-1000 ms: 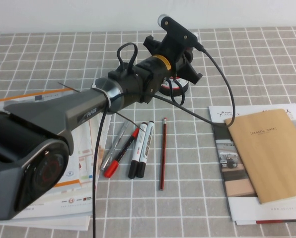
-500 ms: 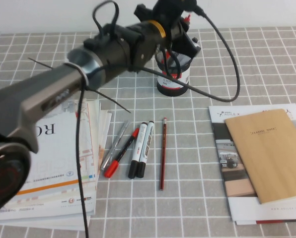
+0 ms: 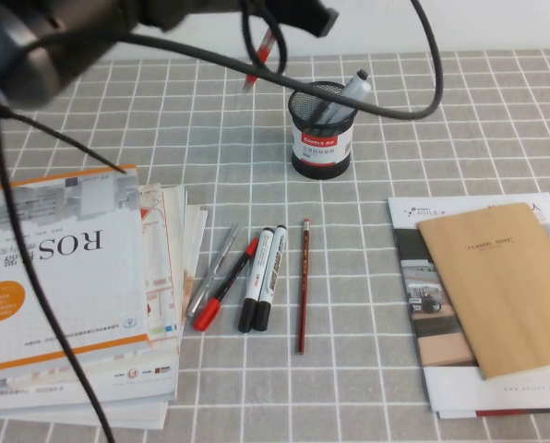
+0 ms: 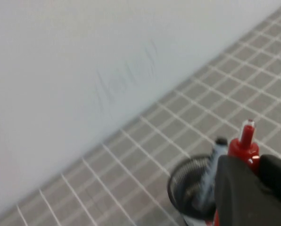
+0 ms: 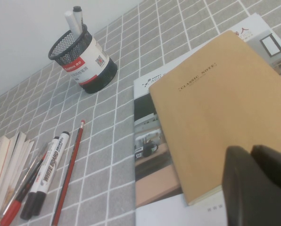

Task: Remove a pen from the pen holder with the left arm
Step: 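Take a marker out of the pen holder and lay it on the table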

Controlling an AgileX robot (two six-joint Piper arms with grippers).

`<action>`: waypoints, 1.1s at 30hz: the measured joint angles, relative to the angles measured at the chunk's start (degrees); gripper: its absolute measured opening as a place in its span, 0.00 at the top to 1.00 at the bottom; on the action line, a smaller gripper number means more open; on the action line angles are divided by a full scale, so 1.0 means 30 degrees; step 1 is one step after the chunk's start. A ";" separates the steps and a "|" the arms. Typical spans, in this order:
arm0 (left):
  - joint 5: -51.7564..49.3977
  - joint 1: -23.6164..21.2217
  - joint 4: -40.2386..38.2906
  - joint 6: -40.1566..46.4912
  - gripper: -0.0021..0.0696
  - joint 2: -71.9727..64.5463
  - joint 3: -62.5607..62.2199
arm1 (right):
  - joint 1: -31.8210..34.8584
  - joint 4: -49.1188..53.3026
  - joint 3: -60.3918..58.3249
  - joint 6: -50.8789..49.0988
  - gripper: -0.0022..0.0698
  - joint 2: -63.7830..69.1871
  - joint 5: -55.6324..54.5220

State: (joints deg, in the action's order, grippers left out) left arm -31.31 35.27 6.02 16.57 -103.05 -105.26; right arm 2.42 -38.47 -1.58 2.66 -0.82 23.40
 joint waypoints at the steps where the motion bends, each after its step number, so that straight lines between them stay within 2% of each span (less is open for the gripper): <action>1: -0.1441 0.0000 -0.0060 -0.0490 0.93 0.0259 -0.0158 | 0.0000 0.0000 0.0000 0.0000 0.99 0.0000 0.0000; 4: -0.5669 -0.0539 -0.0734 -0.2196 0.93 0.0460 -0.0674 | 0.0000 0.0000 0.0000 0.0000 0.99 0.0000 0.0000; 6: -0.8223 -0.1399 -0.1556 -0.2648 0.93 0.0413 -0.0770 | 0.0000 0.0000 0.0000 0.0000 0.99 0.0000 0.0000; 11: -1.2810 -0.3917 -0.4210 -0.2172 0.93 -0.0563 -0.0847 | 0.0000 0.0000 0.0000 0.0000 0.99 0.0000 0.0000; 14: -1.3130 -0.5047 -0.6376 -0.1963 0.93 -0.1337 -0.0461 | 0.0000 0.0000 0.0000 0.0000 0.99 0.0000 0.0000; 17: -1.3208 -0.5522 -0.8065 -0.1782 0.93 -0.2102 0.0100 | 0.0000 0.0000 0.0000 0.0000 0.99 0.0000 0.0000; 25: -1.2904 -0.5558 -0.9959 -0.2140 0.93 -0.5085 0.0467 | 0.0000 0.0000 0.0000 0.0000 0.99 0.0000 0.0000; 33: -1.1067 -0.5558 -1.1282 -0.3091 0.93 -0.7257 0.0467 | 0.0000 0.0000 0.0000 0.0000 0.99 0.0000 0.0000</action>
State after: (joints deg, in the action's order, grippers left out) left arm -64.51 18.60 -27.83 7.29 -124.82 -103.86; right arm 2.42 -38.47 -1.58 2.66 -0.82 23.40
